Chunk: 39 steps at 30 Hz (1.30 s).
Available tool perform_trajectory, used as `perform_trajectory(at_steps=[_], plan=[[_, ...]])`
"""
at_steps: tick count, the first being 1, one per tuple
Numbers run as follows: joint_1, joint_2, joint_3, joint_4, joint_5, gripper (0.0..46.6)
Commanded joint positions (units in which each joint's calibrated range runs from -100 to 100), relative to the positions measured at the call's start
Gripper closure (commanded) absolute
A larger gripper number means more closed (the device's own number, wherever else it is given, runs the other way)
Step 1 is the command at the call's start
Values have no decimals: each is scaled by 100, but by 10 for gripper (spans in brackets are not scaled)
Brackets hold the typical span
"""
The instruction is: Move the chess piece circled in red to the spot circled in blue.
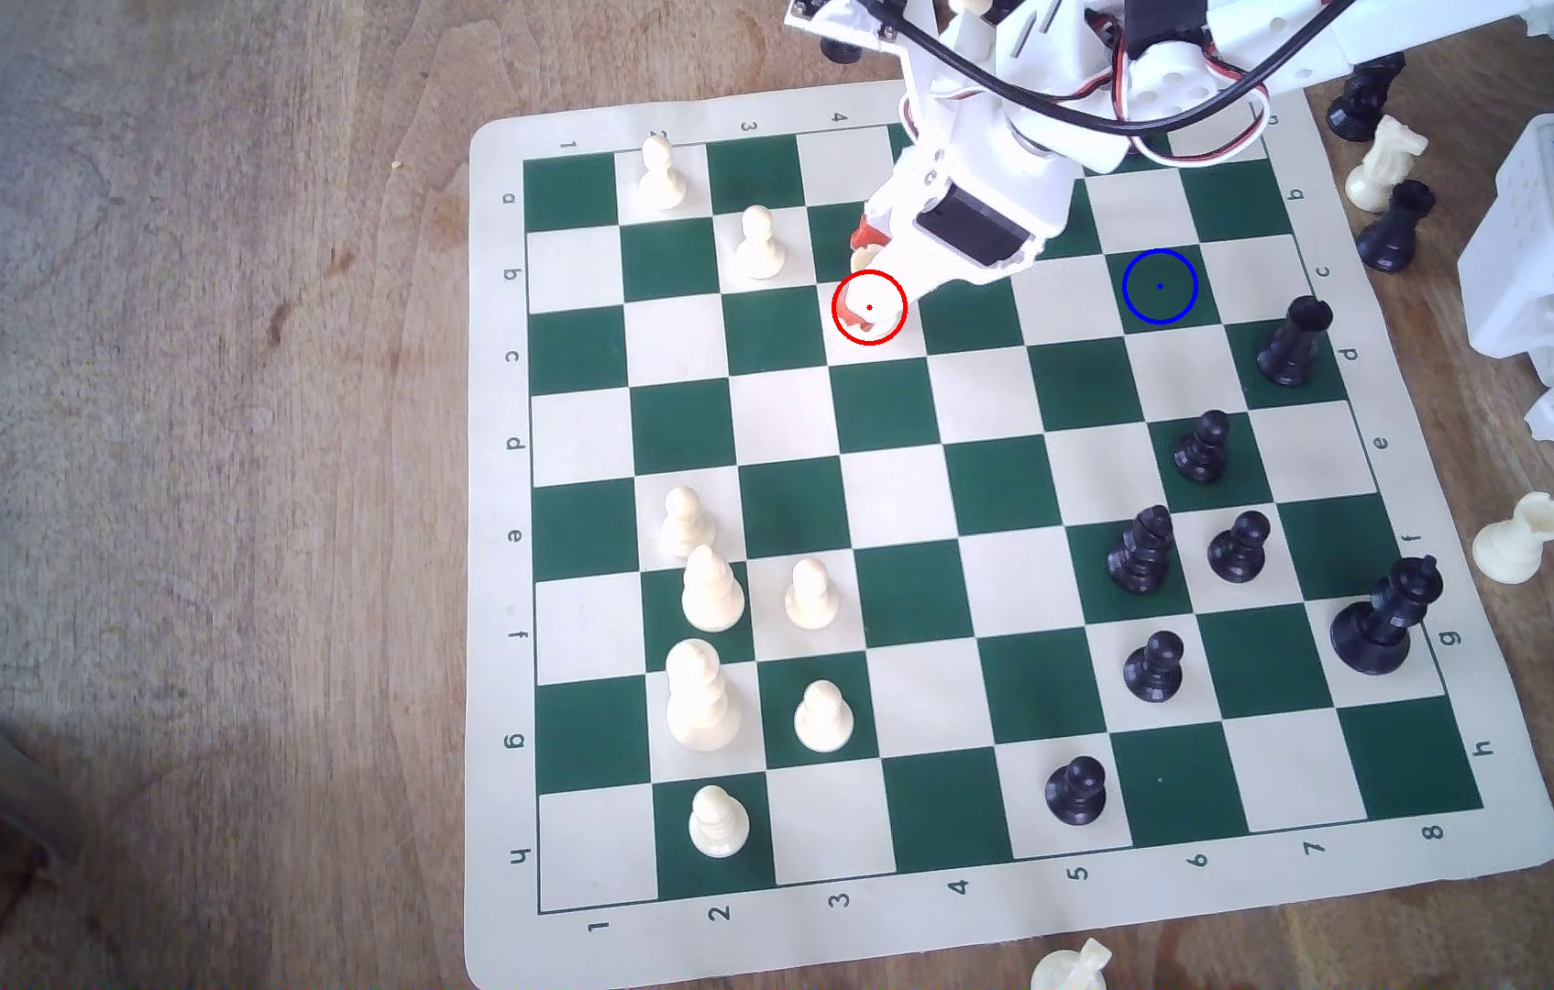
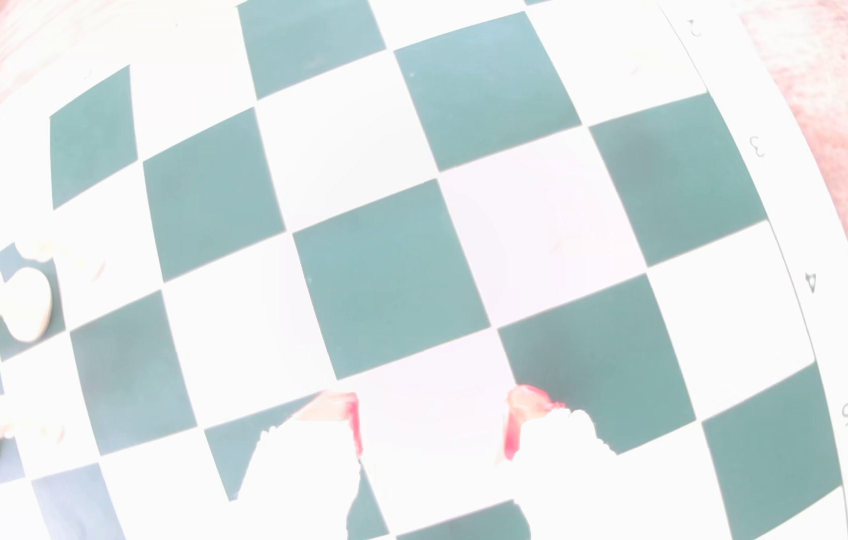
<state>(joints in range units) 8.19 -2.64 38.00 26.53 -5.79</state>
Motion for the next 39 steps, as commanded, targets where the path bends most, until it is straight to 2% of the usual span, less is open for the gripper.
perform_trajectory(at_steps=[1, 5, 12, 19, 24, 26, 28, 29, 33, 39], plan=[[14, -67, -92, -98, 24, 346], [-9, -33, -83, -65, 24, 365], [-95, 9, -74, 82, 73, 464], [-56, -135, -147, 156, 63, 464], [249, -882, -1089, 1384, 107, 464], [312, -1264, -1044, 1655, 161, 464], [343, -1858, -691, 1982, 220, 464], [390, -2546, -47, 2130, 288, 464], [484, -3633, 1458, 2179, 357, 464], [671, -4337, 2845, 2097, 371, 464]])
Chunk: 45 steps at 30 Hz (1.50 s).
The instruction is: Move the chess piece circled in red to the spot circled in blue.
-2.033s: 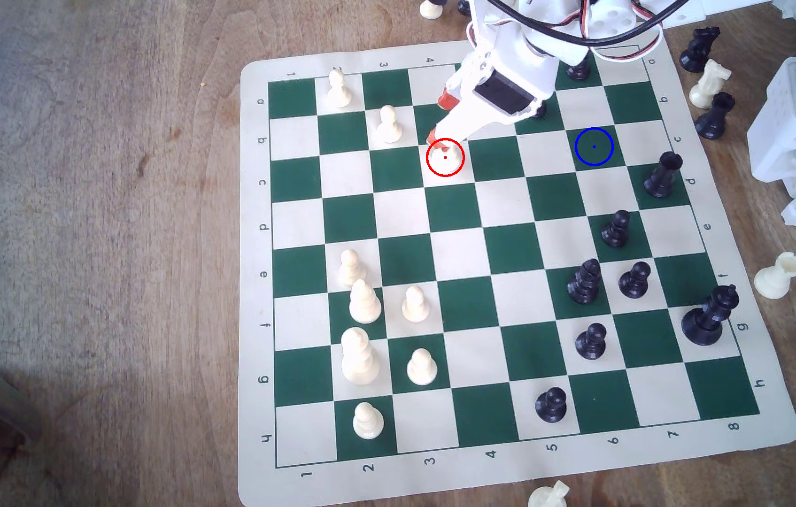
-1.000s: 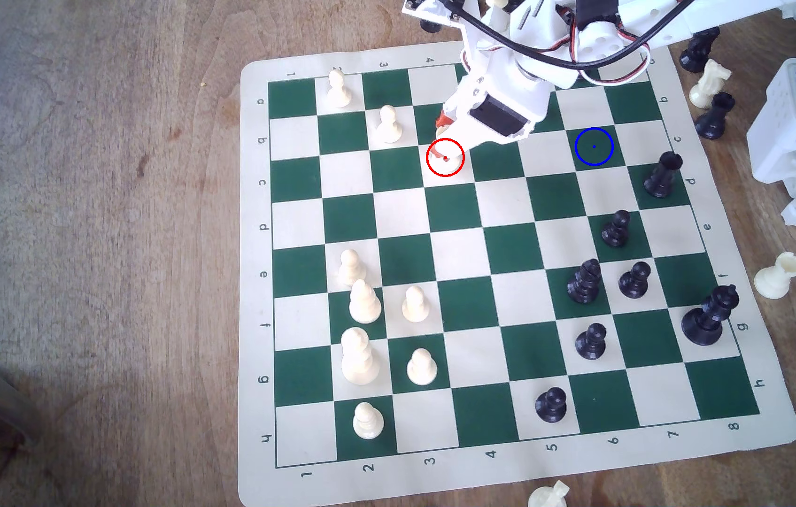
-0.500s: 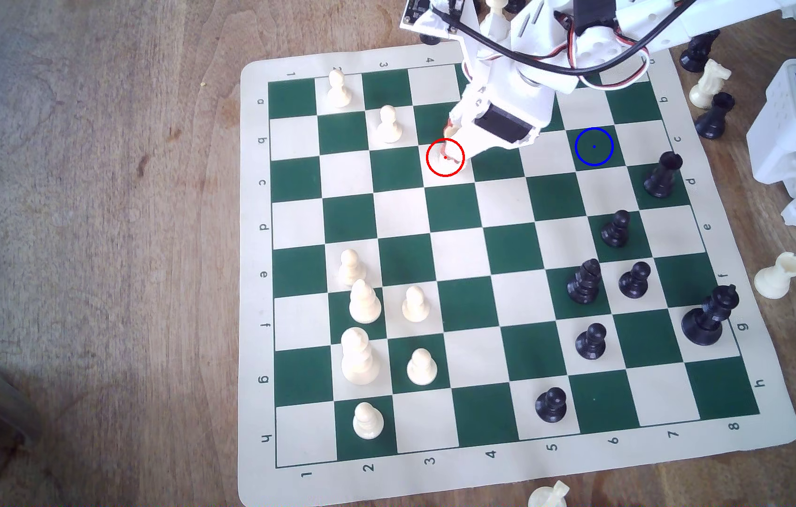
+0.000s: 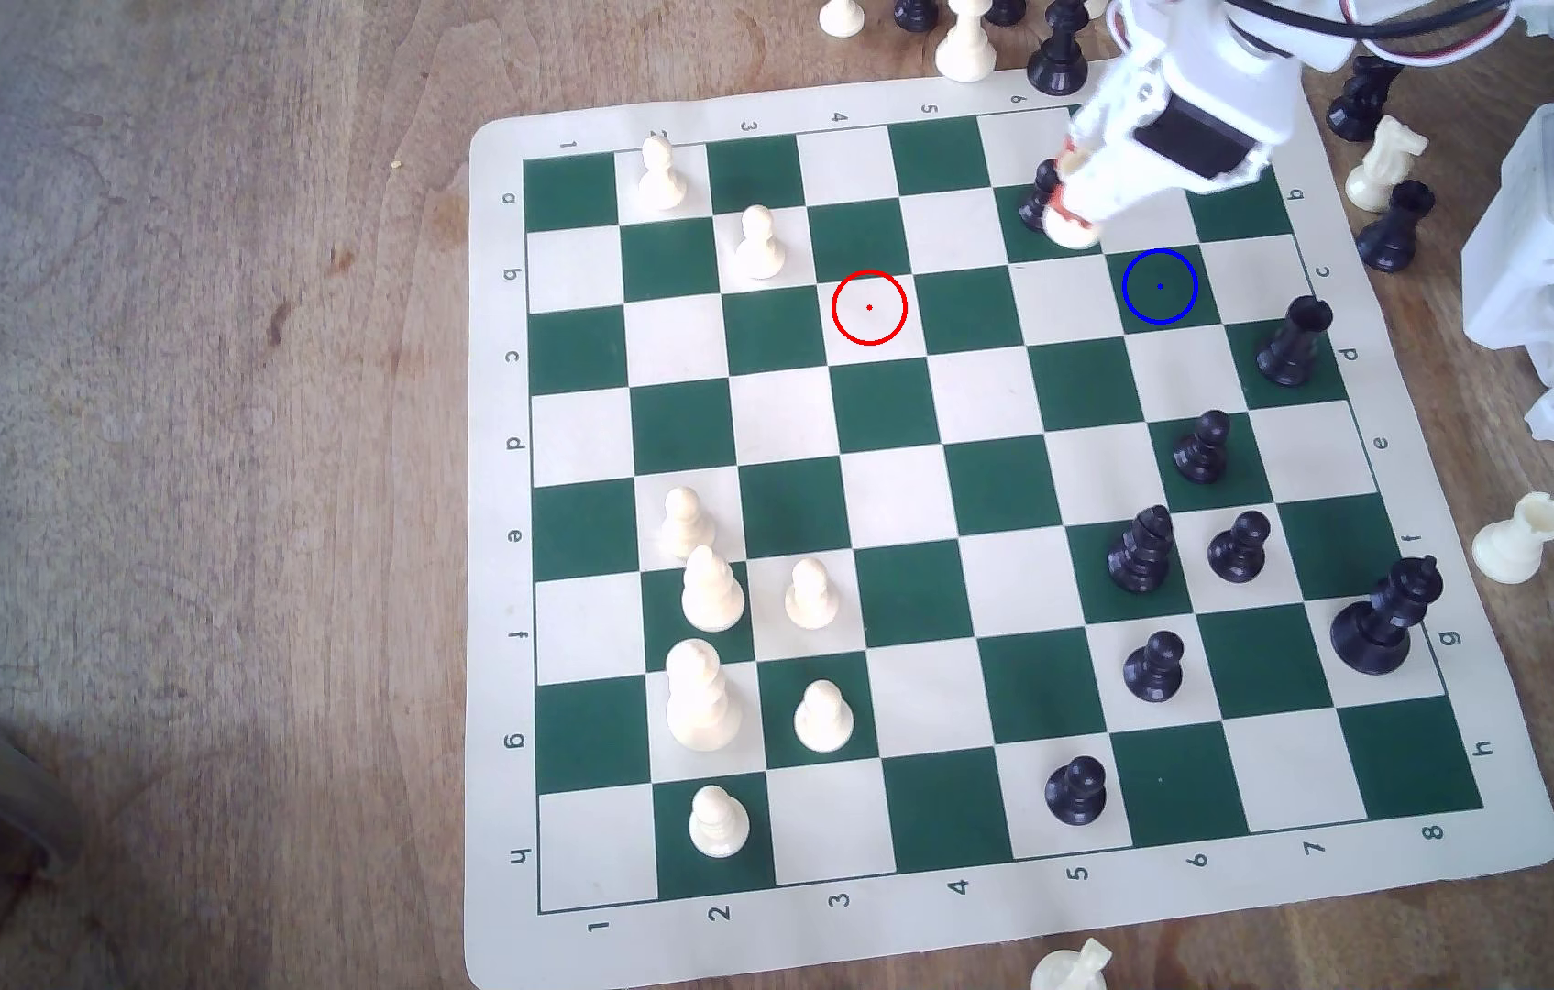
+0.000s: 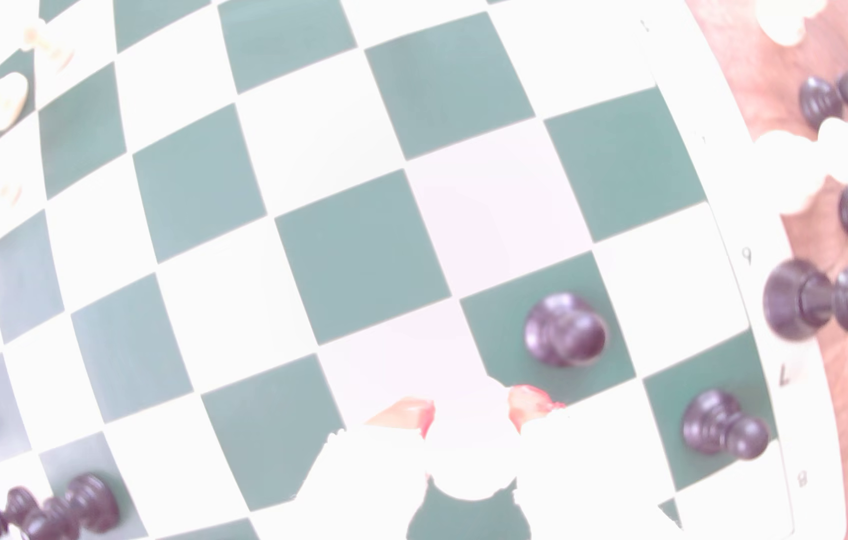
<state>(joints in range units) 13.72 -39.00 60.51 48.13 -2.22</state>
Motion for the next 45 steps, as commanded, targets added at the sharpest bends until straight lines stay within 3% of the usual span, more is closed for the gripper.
perform_trajectory(at_steps=[1, 7, 45], plan=[[126, -752, 704, -71, 24, 464], [197, -769, 1347, -382, 49, 464], [-62, -726, 1366, -136, 39, 464]])
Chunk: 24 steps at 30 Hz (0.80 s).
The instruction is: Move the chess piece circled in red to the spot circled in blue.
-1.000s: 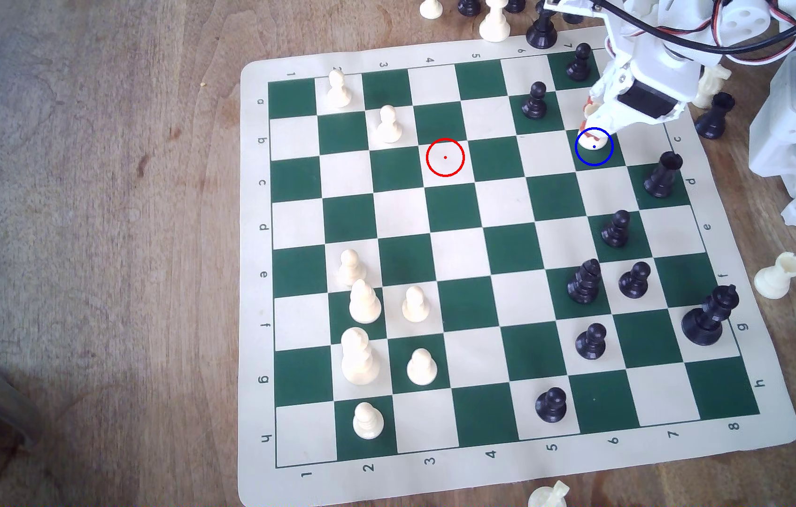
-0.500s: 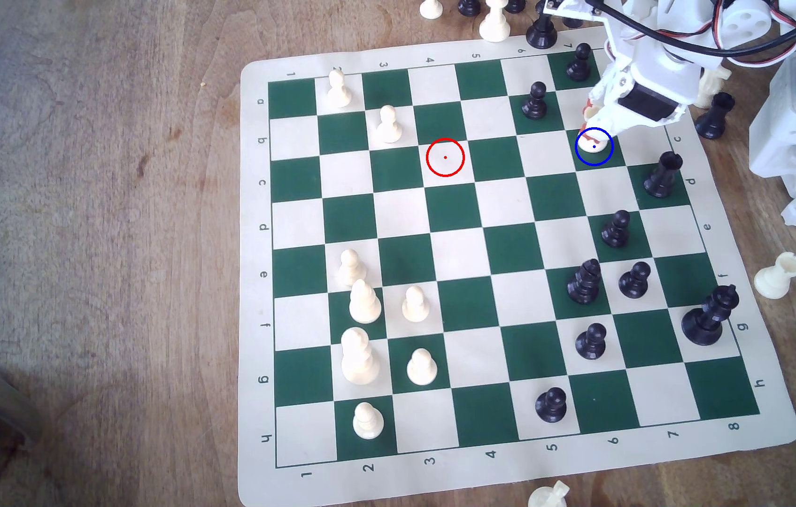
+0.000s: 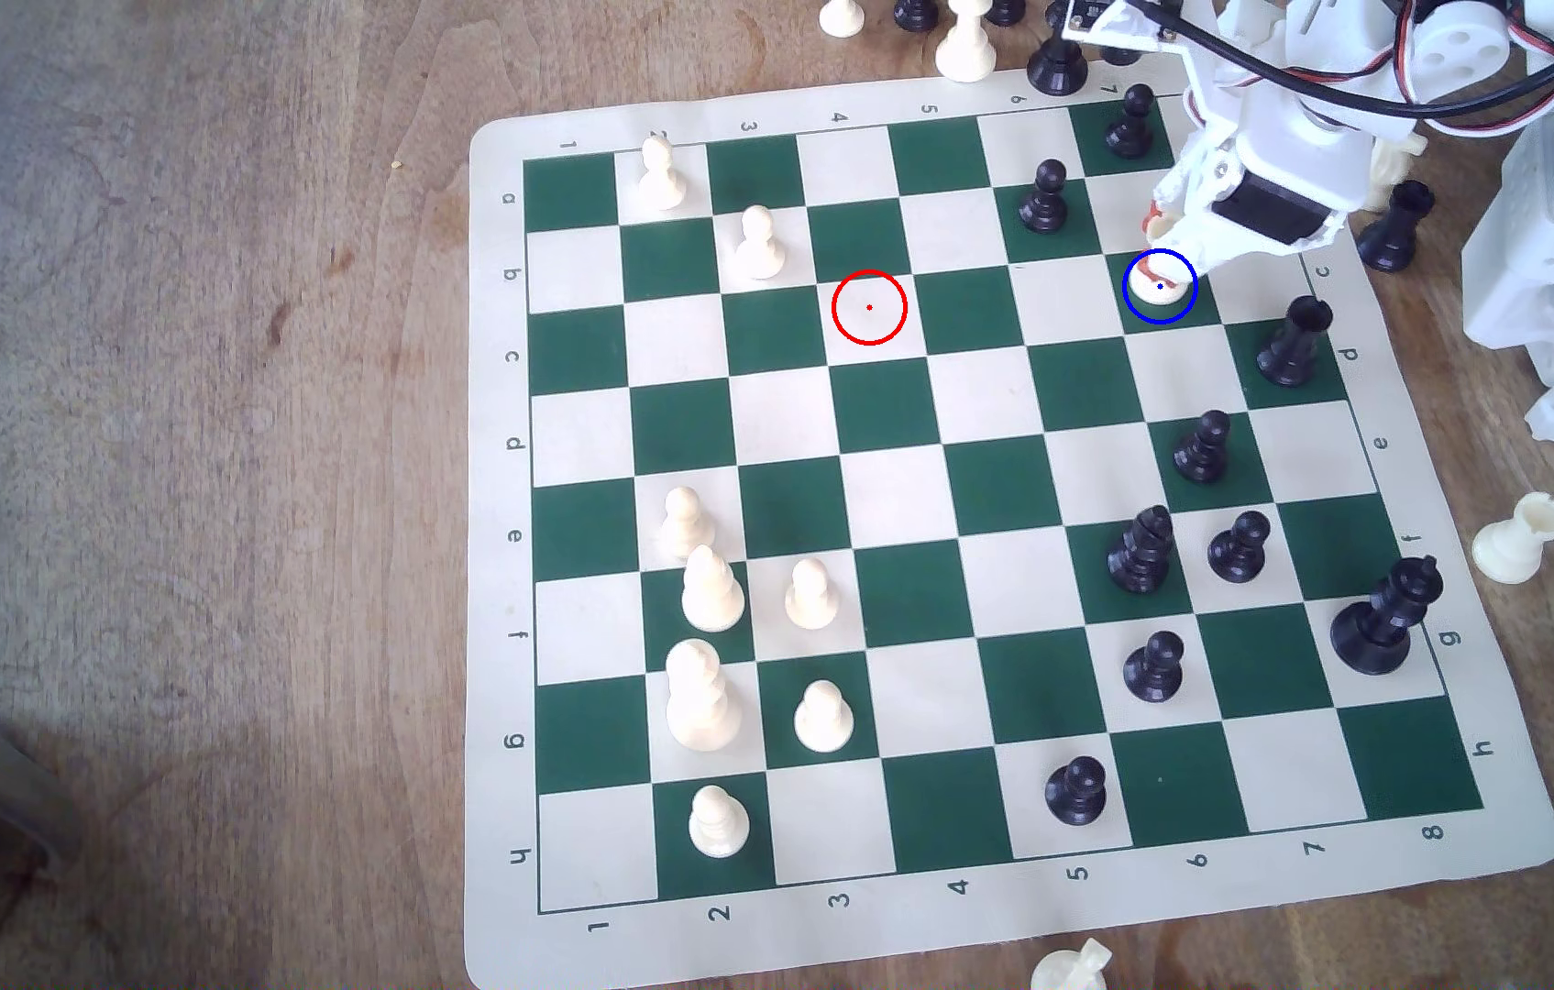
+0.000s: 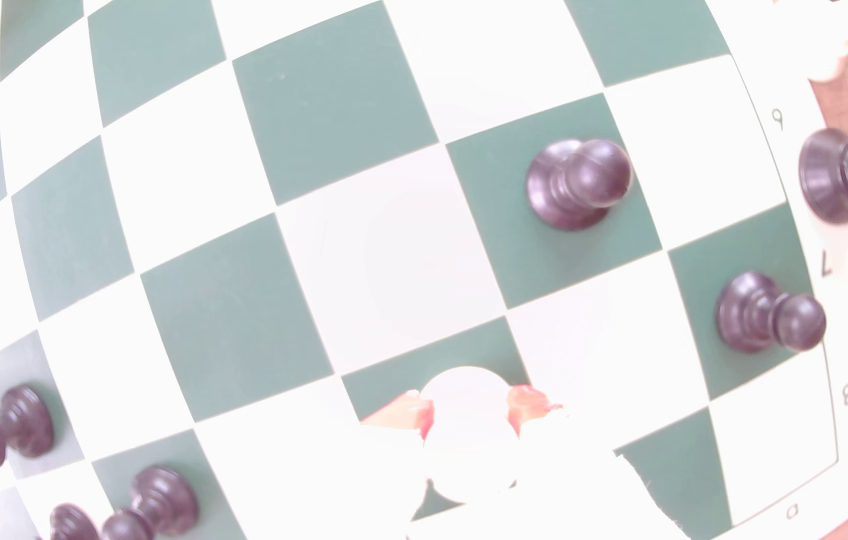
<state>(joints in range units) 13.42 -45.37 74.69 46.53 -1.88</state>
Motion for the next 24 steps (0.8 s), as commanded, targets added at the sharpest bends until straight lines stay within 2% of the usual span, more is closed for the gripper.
perform_trajectory(at_steps=[1, 3, 4, 6, 14, 19, 23, 24], plan=[[-32, -89, -53, 23, 5, 458], [-16, -89, -35, 15, 0, 415], [-9, -89, -26, -10, -5, 352], [15, -115, 64, -116, -10, 285], [156, -429, 64, -100, 59, 267], [179, -1117, -17, -59, 78, 260], [257, -2033, 74, -902, 93, 260], [226, -2619, 409, -1279, 181, 270]])
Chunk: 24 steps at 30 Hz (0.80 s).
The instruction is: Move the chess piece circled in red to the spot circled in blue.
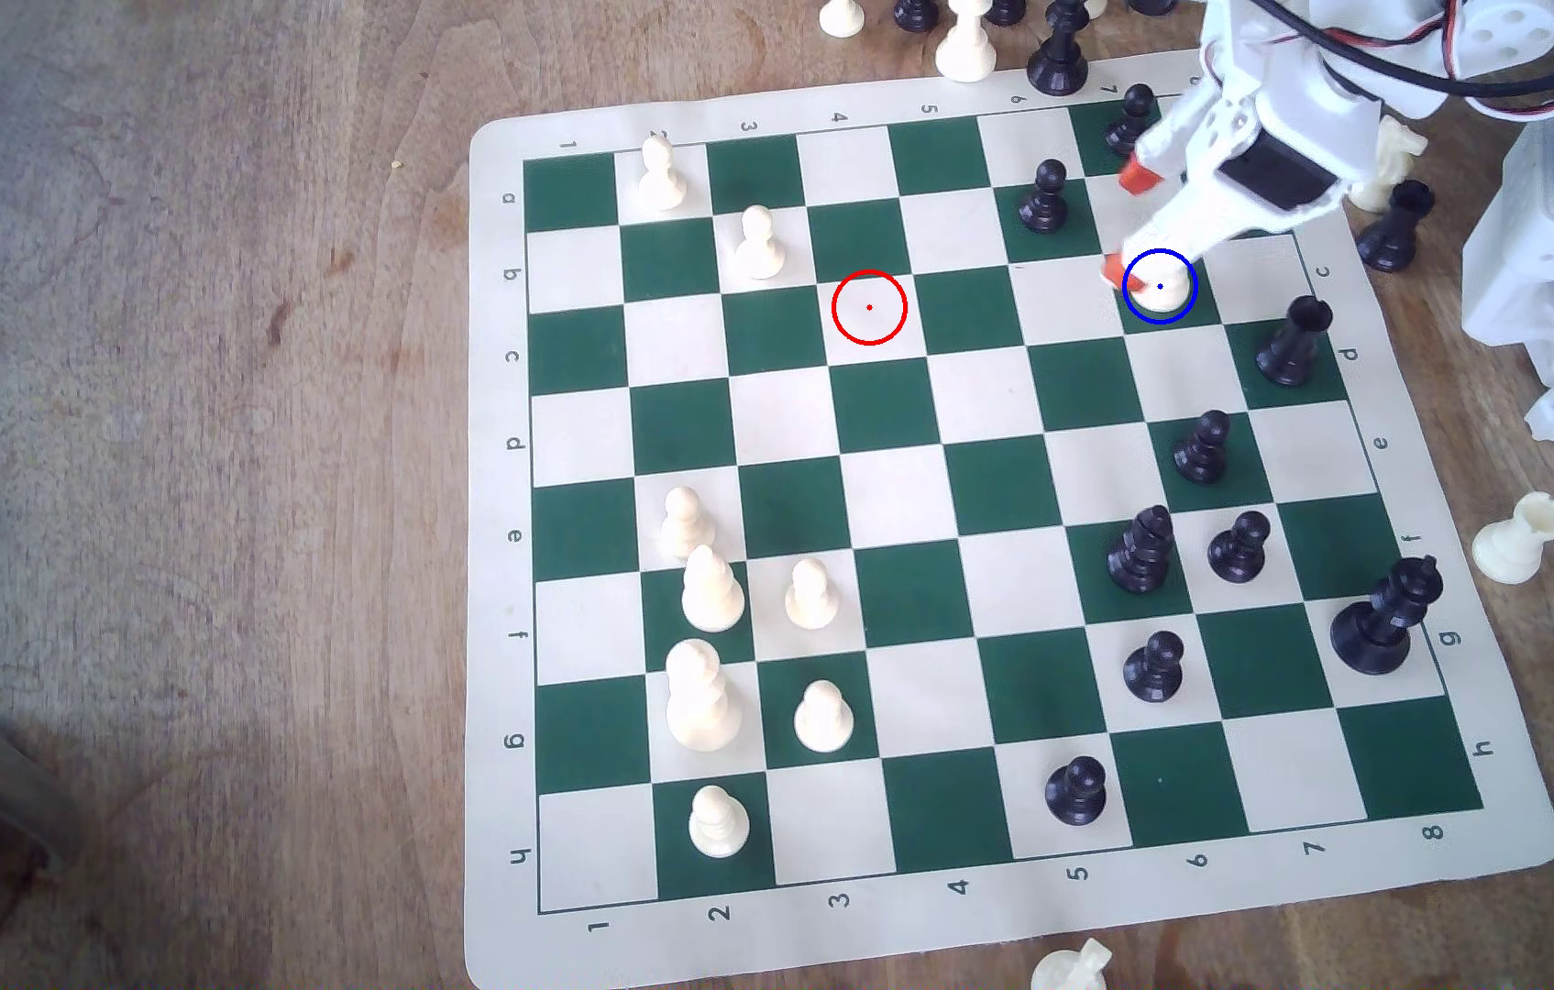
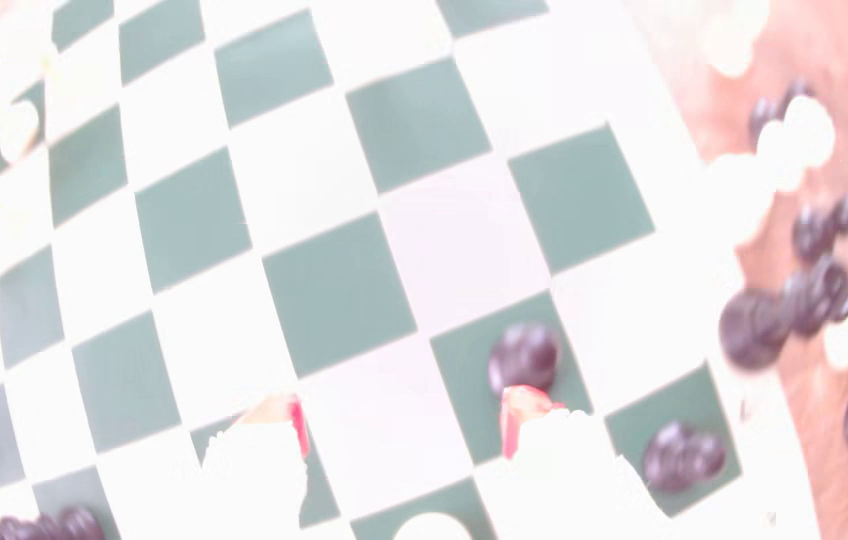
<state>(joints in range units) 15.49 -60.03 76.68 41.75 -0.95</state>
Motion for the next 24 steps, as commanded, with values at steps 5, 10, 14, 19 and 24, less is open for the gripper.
perform_trajectory(at_steps=[5, 10, 14, 19, 24], plan=[[-442, -3029, 1779, -1554, 166, 464], [-747, -3564, 2105, -2775, 308, 464], [-942, -3564, 2277, -5109, 361, 465], [-958, -3572, 2323, -8016, 132, 465], [-1232, -3572, 2332, -11022, 127, 465]])
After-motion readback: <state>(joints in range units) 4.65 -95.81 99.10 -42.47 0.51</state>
